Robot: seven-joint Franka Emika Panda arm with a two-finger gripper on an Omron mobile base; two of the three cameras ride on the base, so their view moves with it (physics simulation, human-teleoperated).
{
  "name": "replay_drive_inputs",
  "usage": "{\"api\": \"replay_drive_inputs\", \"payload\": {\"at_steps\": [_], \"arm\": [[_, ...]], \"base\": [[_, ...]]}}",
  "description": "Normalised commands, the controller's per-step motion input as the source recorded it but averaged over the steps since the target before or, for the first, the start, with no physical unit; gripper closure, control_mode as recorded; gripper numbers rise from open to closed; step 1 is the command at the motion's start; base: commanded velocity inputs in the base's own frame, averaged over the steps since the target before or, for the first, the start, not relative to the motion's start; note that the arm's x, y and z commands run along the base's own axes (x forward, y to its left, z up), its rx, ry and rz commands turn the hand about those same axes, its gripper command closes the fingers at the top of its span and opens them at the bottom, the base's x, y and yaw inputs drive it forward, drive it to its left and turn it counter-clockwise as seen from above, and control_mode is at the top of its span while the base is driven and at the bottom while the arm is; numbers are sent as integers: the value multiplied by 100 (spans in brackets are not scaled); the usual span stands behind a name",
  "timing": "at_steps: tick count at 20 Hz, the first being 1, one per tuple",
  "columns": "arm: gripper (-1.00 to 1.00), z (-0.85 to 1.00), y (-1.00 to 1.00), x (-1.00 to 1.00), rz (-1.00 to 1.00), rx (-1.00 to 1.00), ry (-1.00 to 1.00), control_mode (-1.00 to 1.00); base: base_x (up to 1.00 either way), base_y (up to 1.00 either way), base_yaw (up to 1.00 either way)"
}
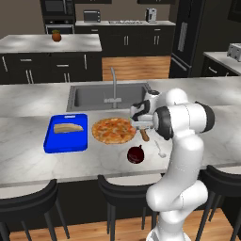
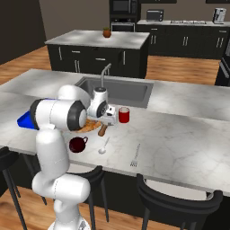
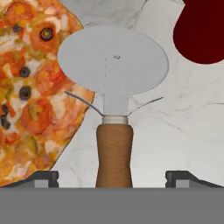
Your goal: Take the pizza cutter from the drawer on the right and place it on the dining counter for cutting.
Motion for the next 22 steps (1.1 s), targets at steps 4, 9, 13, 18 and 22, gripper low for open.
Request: {"api": "replay_drive_inputs", "payload": {"at_steps": [4,9,13,18,22], "arm": [[-100,68,0,-57,0,0,-3,-100],[-100,75,0,-87,0,0,-5,-100],[-100,62,0,-100,0,0,-7,-100],[-100,70,0,-100,0,0,-4,-100],[-100,66,0,-100,0,0,0,-100]], "base": [[0,0,0],[0,0,0],[0,0,0],[0,0,0],[0,0,0]]}}
